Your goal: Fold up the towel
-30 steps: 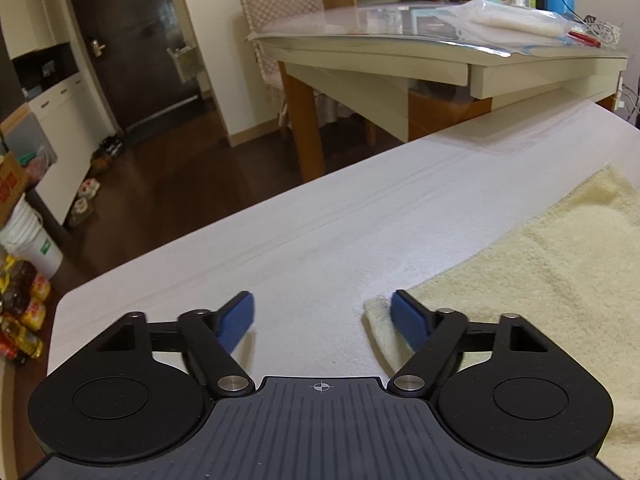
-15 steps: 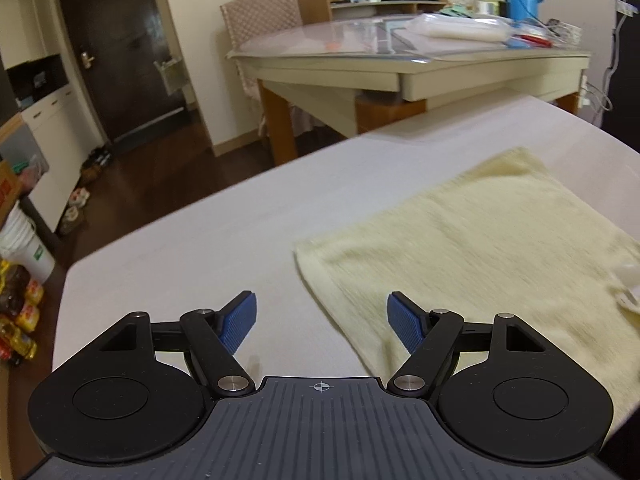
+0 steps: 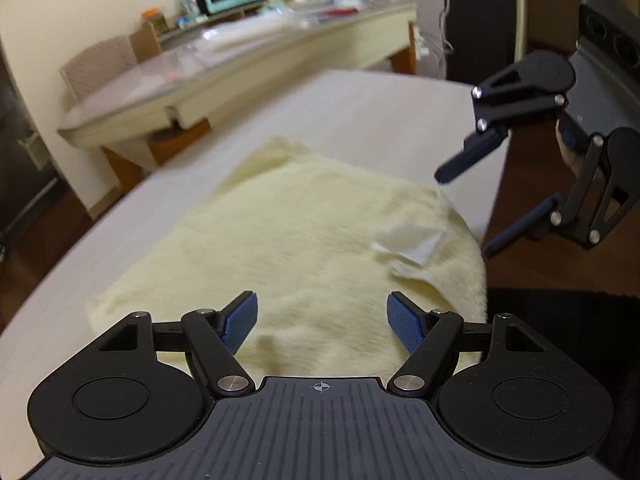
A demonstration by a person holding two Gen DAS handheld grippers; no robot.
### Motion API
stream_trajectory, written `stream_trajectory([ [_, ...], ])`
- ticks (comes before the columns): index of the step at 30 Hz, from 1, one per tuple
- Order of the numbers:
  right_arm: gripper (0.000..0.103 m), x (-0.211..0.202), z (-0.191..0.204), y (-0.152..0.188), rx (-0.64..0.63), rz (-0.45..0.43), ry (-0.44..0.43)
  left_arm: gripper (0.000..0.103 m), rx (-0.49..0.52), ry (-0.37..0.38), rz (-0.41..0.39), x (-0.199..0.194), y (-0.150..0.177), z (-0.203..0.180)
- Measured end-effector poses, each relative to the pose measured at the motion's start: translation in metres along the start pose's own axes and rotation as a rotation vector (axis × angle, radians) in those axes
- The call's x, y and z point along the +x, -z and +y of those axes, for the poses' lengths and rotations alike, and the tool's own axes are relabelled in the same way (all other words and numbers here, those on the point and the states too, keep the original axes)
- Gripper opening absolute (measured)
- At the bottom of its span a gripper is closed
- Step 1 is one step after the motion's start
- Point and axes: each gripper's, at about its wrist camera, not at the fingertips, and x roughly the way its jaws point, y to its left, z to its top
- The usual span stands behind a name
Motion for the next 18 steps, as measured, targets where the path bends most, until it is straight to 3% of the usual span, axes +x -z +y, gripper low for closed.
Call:
stream_trajectory([
  [7,0.058,-0.007,0.000,0.011,0.011,0.017,0.027,0.078,-0.089,-0.044,0.018,0.007,-0.006,-0.023],
  [13,0.059,-0.009,-0.001,0.017,-0.006,0.013,0.032,0.078,-0.191,0.046,-0.035,0.012,-0.017,-0.031],
  [18,0.059,-0.010,0.007,0.022,-0.090,0.017,0.050,0.078,-0.184,0.037,-0.030,0.006,-0.016,-0.031],
])
